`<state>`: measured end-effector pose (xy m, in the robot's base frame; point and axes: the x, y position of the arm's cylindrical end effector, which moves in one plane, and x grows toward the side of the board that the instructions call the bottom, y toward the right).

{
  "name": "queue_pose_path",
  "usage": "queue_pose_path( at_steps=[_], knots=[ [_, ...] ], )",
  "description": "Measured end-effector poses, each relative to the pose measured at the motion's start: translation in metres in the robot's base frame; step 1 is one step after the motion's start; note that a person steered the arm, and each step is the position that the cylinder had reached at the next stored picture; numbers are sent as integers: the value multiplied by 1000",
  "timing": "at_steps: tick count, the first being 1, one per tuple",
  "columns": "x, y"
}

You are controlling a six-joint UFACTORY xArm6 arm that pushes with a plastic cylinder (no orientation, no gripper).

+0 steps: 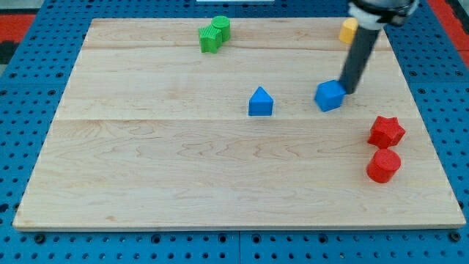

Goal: Push red blocks towards the top of the board

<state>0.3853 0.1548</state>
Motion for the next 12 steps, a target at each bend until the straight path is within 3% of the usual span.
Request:
queue_pose_path(
  at_steps=[1, 2, 4, 6, 8, 10, 11, 12],
  knots=[
    [22, -81],
    [88, -51],
    [195, -60],
    [191, 38],
    [149, 46],
    [145, 47],
    [139, 87],
    [97, 86]
  ],
)
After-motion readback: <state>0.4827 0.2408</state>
